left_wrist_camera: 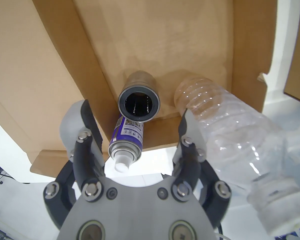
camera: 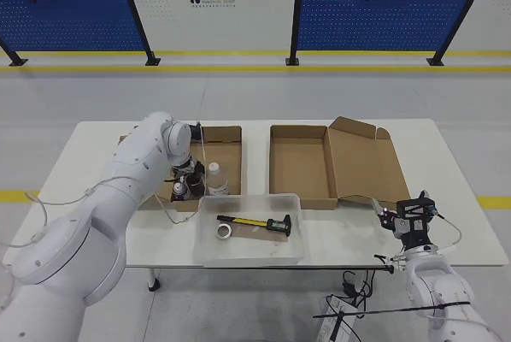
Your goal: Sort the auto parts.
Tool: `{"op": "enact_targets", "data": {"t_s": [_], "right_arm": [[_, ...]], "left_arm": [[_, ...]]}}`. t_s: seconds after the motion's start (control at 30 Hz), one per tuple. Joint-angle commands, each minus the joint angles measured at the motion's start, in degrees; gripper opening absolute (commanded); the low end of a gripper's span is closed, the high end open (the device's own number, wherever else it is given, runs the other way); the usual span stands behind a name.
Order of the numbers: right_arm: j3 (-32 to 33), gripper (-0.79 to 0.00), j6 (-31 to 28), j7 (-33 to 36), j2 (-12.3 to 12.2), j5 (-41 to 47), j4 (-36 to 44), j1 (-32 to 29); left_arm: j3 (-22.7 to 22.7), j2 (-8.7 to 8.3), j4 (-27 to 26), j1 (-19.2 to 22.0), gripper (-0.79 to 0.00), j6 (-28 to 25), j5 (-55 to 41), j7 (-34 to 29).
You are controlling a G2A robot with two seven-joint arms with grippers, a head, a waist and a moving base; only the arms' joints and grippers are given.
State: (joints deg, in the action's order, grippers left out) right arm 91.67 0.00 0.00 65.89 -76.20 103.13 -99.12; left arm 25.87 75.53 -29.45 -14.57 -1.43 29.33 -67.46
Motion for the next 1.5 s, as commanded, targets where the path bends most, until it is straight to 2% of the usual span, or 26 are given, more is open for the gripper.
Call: {"op": "enact_targets", "data": {"t_s": [0.0,0.2,0.37,0.53,0.7,0.87,1.1,1.27,1.47], "right_arm": [[0.0,0.0,0.0,0.0,0.0,0.0,0.0,0.0],[0.0,0.0,0.0,0.0,0.0,0.0,0.0,0.0],[0.0,0.0,0.0,0.0,0.0,0.0,0.0,0.0],[0.0,0.0,0.0,0.0,0.0,0.0,0.0,0.0],[0.0,0.0,0.0,0.0,0.0,0.0,0.0,0.0],[0.0,0.0,0.0,0.0,0.0,0.0,0.0,0.0],[0.0,0.0,0.0,0.0,0.0,0.0,0.0,0.0],[0.0,0.0,0.0,0.0,0.0,0.0,0.0,0.0],[0.0,0.0,0.0,0.0,0.0,0.0,0.0,0.0]], "left_arm": [[0.33,-0.08,-0.04,0.51,0.0,-0.3,0.54,0.33],[2.27,-1.12,-1.25,2.2,0.0,-0.97,1.75,1.77],[5.14,-2.92,-4.64,3.17,0.0,-0.54,1.88,1.78],[8.33,-5.55,-11.1,3.02,0.0,1.38,4.39,1.99],[14.39,-9.16,-20.89,1.14,0.0,2.98,4.7,0.47],[22.04,-13.54,-34.86,-4.15,0.0,5.08,8.39,-1.02],[35.12,-18.51,-56.29,-16.3,0.0,7.21,10.74,-1.06],[43.28,-20.4,-65.46,-24.32,0.0,7.29,8.53,0.45],[50.02,-21.85,-72.23,-32.0,0.0,7.09,7.42,-0.31]]}}
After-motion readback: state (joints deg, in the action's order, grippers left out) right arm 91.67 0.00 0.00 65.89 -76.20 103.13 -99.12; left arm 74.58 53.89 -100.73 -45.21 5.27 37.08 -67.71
